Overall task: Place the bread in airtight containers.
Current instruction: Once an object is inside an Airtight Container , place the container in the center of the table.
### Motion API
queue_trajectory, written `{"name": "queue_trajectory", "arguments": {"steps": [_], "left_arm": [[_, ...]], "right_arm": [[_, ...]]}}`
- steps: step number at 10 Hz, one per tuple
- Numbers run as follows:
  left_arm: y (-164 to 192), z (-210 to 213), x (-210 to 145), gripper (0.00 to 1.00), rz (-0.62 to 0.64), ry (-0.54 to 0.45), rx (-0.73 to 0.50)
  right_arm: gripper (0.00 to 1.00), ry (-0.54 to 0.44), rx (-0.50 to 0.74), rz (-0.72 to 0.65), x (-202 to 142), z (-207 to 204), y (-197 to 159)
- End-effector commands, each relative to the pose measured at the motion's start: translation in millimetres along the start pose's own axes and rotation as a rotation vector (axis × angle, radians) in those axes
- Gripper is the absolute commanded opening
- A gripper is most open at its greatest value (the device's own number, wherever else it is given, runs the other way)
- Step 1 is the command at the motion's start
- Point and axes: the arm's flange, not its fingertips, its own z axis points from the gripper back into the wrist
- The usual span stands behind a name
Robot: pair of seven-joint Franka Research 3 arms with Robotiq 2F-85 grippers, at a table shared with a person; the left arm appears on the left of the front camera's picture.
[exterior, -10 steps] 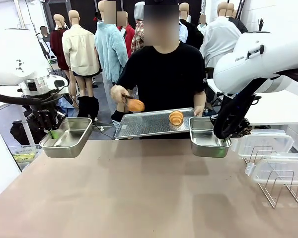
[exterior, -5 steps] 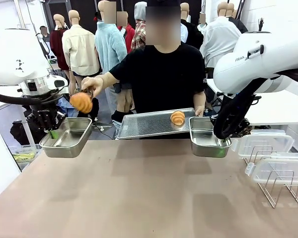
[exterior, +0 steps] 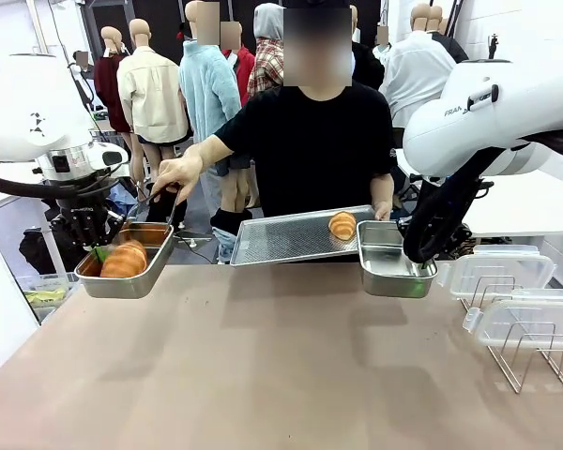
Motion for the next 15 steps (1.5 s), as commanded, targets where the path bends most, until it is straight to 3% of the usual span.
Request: {"name": "queue_trajectory", "arguments": {"steps": [1,15], "left_arm": [[1.3,2.2,0.9,0.0,-0.003,-0.016,0.008],[1.3,2.2,0.9,0.0,-0.003,-0.016,0.008]], "right_arm": [[0.0,-0.008,0.003,-0.004,-2.4,1.4,-1.8],[0.0,-0.008,0.003,-0.004,-2.4,1.4,-1.8]]}}
